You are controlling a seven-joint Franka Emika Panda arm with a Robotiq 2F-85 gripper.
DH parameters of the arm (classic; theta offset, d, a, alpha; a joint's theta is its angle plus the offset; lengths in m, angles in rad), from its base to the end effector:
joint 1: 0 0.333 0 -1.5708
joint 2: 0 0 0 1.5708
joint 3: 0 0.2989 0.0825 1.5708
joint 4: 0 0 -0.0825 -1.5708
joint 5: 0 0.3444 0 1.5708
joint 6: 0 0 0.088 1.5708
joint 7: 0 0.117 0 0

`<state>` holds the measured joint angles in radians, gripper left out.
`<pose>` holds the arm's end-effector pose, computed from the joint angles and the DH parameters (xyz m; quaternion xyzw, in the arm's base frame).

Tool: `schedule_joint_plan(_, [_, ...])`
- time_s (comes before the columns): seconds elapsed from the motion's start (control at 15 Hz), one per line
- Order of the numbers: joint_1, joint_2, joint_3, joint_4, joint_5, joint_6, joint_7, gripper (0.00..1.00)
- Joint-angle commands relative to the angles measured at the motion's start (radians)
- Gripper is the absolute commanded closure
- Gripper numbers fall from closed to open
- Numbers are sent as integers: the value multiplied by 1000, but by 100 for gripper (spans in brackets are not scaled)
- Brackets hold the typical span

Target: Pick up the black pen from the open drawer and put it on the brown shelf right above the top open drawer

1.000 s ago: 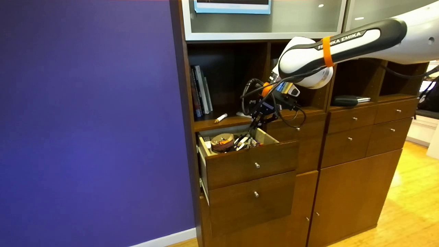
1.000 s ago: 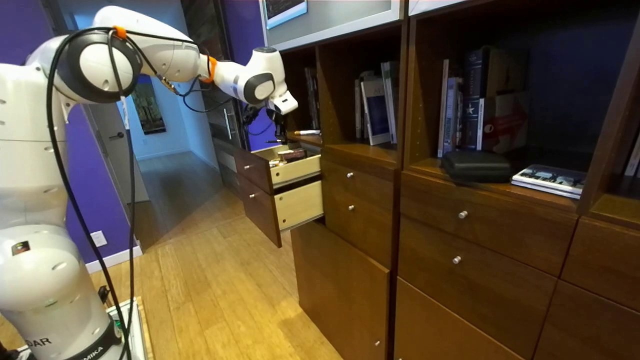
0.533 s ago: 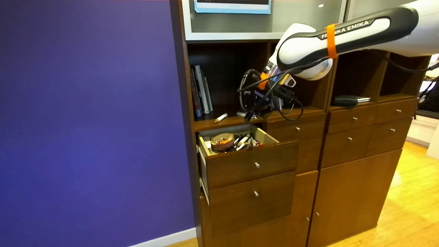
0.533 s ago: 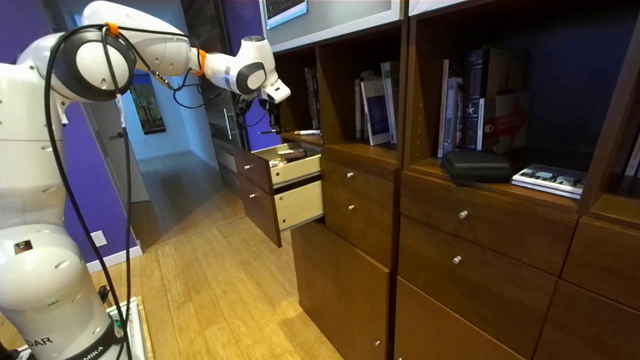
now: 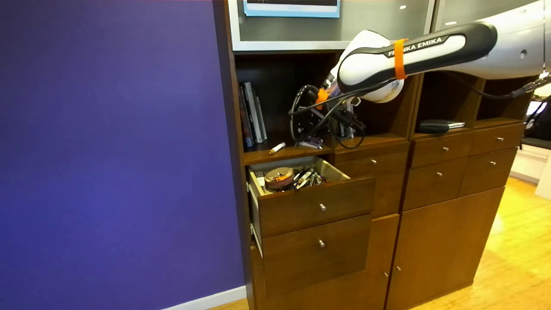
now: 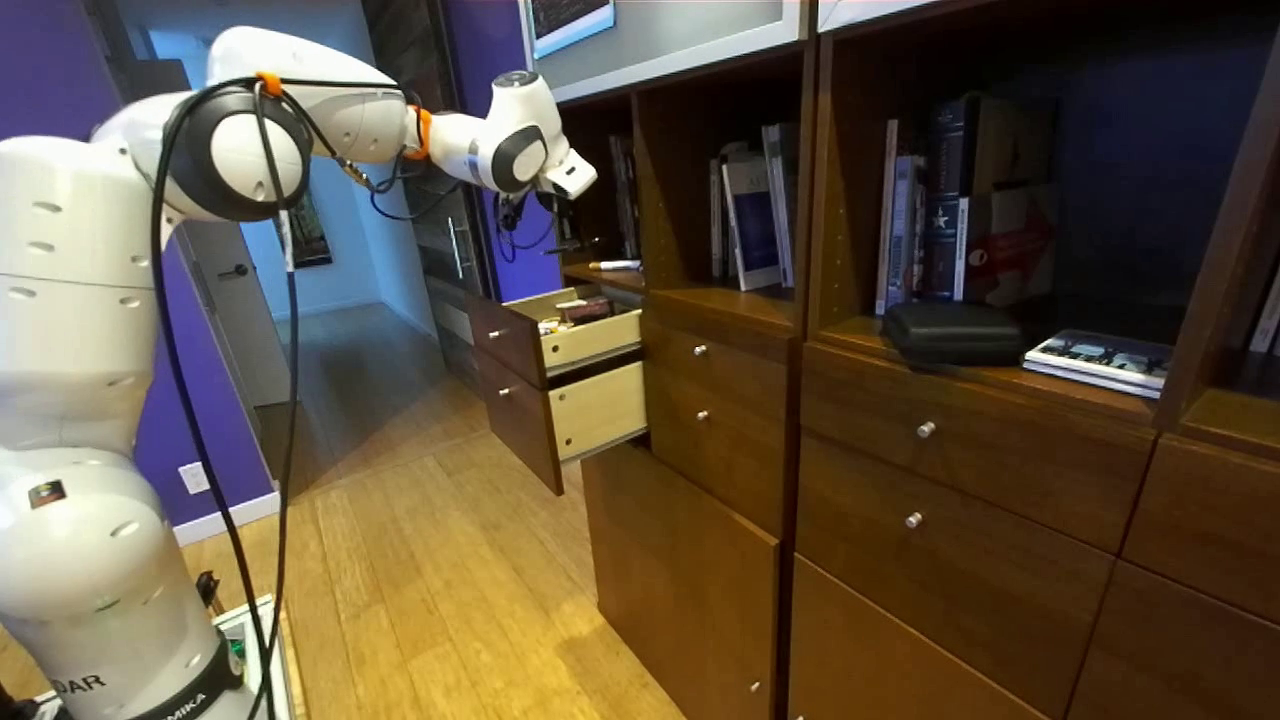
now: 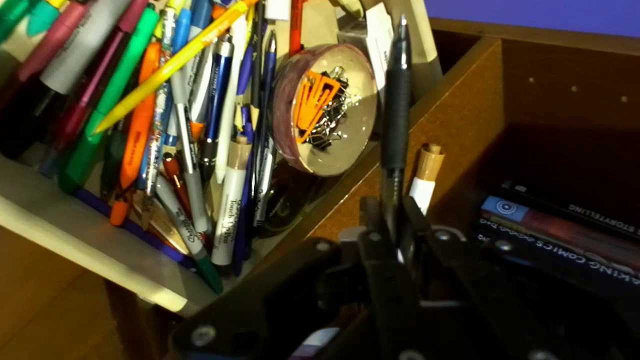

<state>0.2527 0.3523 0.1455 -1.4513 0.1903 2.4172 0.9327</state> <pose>0.6261 0.2479 0.5433 -0.8964 0.3080 -0.1729 0.2679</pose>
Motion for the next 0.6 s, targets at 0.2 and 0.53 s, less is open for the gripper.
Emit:
schedule_joint_plan(0.2, [-5, 166, 7, 174, 51, 77, -26, 97])
schedule_joint_plan(0.53, [0, 253, 3, 279, 66, 65, -18, 97])
